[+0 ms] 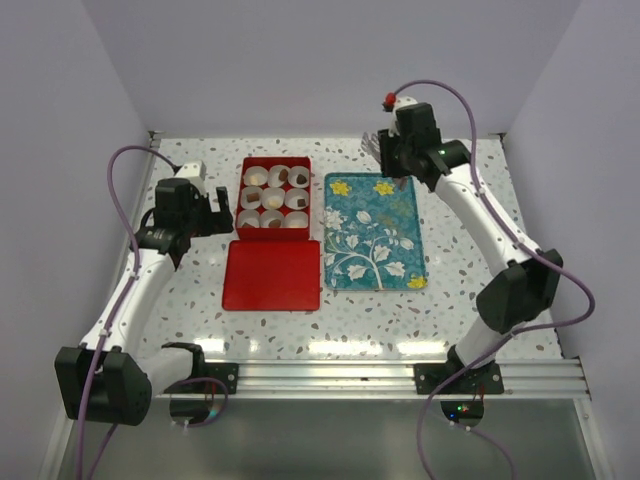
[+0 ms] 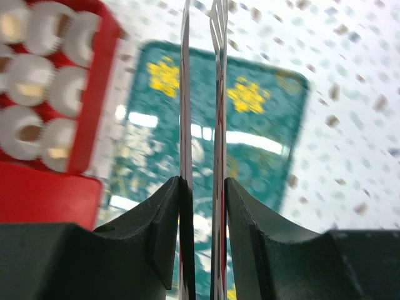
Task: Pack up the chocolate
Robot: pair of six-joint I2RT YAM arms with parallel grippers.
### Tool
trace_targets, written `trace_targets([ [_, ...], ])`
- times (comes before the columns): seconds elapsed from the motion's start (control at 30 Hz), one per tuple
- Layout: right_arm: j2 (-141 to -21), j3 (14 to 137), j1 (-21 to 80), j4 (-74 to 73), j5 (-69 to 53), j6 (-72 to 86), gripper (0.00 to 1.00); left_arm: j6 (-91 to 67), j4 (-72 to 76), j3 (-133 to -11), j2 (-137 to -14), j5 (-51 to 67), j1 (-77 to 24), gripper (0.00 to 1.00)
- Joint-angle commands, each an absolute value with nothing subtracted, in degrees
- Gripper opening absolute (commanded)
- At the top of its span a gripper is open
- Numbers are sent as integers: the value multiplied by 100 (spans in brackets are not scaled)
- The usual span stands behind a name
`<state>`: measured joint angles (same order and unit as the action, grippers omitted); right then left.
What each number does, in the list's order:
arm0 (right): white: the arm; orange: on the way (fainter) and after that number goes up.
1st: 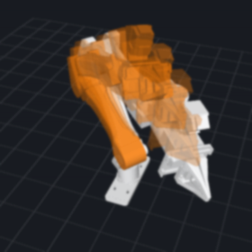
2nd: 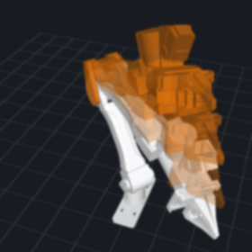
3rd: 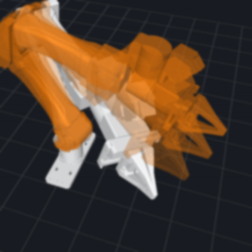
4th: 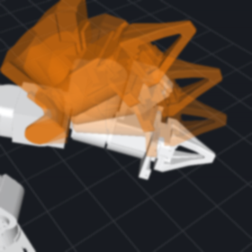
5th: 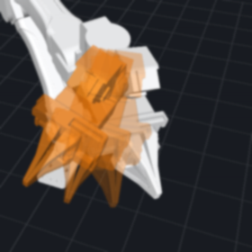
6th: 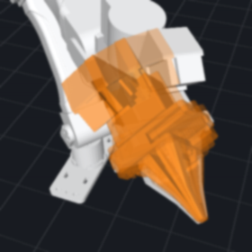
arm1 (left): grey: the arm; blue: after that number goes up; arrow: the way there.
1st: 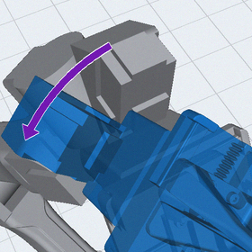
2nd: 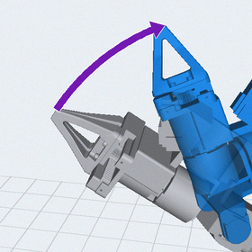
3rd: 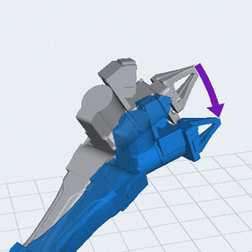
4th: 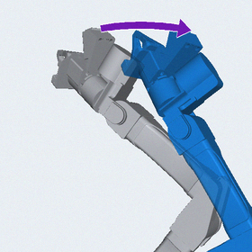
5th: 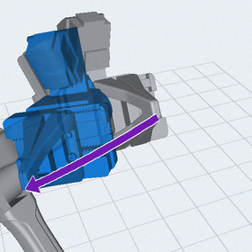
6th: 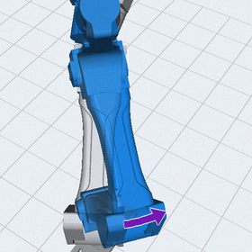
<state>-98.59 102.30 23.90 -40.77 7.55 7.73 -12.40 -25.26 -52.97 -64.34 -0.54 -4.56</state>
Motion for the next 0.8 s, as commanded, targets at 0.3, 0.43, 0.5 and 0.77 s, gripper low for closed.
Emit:
trace_targets([
  [0.3, -7612, 8078, 1257, -4675, 1828, 35, 38, -1345, -2004, -5238, -6715, 219, -448, 100],
  [0.43, -7366, 7682, 1195, -4886, 1855, 131, 38, -1362, -1978, -5335, -6811, 264, -448, 100],
  [0.5, -7243, 7436, 1195, -4930, 1837, 202, 38, -1336, -1960, -5361, -6820, 264, -448, 100],
  [0.77, -6970, 6698, 1151, -5124, 1758, 369, 37, -1292, -1969, -5449, -6847, 290, -448, 100],
])
